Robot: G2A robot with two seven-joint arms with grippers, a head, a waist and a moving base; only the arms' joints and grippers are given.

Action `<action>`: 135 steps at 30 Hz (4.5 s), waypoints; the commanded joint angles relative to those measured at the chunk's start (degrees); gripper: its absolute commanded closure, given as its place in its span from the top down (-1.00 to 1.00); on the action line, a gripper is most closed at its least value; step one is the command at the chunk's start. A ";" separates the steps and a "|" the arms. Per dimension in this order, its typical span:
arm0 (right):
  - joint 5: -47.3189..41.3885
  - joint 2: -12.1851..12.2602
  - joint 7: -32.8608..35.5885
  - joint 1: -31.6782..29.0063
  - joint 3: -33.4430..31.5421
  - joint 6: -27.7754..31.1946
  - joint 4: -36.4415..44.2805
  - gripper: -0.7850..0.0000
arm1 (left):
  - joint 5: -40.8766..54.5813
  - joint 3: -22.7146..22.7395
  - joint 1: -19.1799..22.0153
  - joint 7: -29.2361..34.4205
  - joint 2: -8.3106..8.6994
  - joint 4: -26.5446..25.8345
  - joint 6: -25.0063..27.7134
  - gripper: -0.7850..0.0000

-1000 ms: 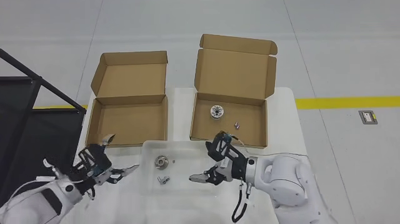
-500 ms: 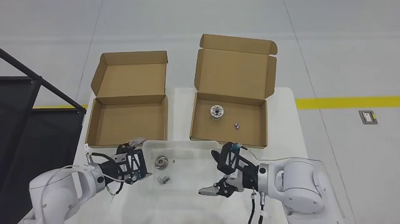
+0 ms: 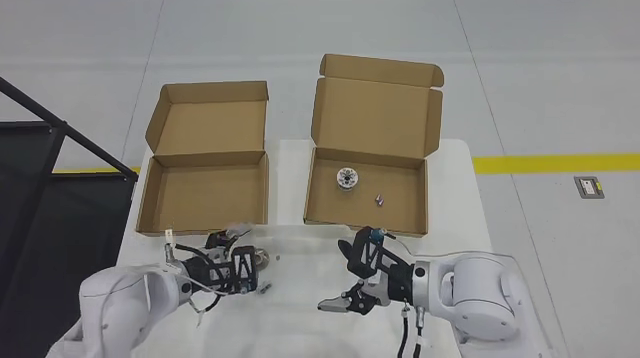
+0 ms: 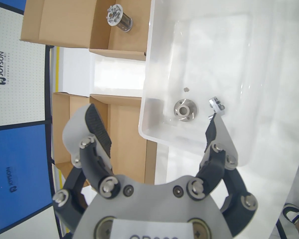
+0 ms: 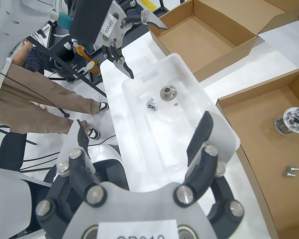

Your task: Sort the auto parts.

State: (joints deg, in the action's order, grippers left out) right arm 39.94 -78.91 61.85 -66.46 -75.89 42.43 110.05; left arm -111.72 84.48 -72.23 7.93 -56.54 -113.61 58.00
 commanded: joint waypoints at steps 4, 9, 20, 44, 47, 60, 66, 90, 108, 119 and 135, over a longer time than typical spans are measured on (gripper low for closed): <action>0.00 0.00 0.00 0.00 0.00 0.00 0.00 1.00 | -3.16 -8.86 7.33 3.70 2.14 3.30 0.00 1.00; 0.00 0.00 0.00 0.00 0.00 0.00 0.00 1.00 | -2.54 -17.84 16.30 6.20 5.21 8.06 0.00 1.00; 5.54 1.80 -12.42 -9.46 -10.18 0.65 8.95 1.00 | 14.89 -29.82 29.56 17.16 9.37 14.91 0.00 1.00; 6.77 2.82 -17.95 -15.54 -14.98 1.81 13.04 1.00 | 25.90 -42.87 34.26 26.64 10.20 17.44 0.00 1.00; 6.77 2.82 -17.95 -15.54 -14.98 1.81 13.04 1.00 | 28.80 -44.69 35.65 28.77 9.98 18.83 0.00 0.51; 6.77 2.82 -17.95 -15.54 -14.98 1.81 13.04 1.00 | 36.02 -49.58 39.52 36.59 7.09 24.53 -2.37 -0.17; 6.77 2.82 -17.95 -15.54 -14.98 1.81 13.04 1.00 | 36.36 -51.11 40.32 38.52 5.70 27.43 -3.65 0.45; 6.77 2.82 -17.95 -15.54 -14.98 1.81 13.04 1.00 | 34.44 -53.42 41.81 37.66 1.71 35.63 -6.49 0.09; 6.77 2.82 -17.95 -15.54 -14.98 1.81 13.04 1.00 | 33.13 -52.85 40.69 37.40 0.59 36.83 -6.21 -0.07; 6.77 2.82 -17.95 -15.54 -14.98 1.81 13.04 1.00 | 32.17 -51.57 39.37 37.05 0.52 36.57 -6.53 -0.91; 6.77 2.82 -17.95 -15.54 -14.98 1.81 13.04 1.00 | 34.45 -35.73 31.62 37.13 6.43 19.68 -4.98 -1.00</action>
State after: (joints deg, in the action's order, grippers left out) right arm 46.71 -76.09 43.89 -82.00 -90.88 44.24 123.09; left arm -77.77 46.43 -39.42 45.44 -50.80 -91.95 53.13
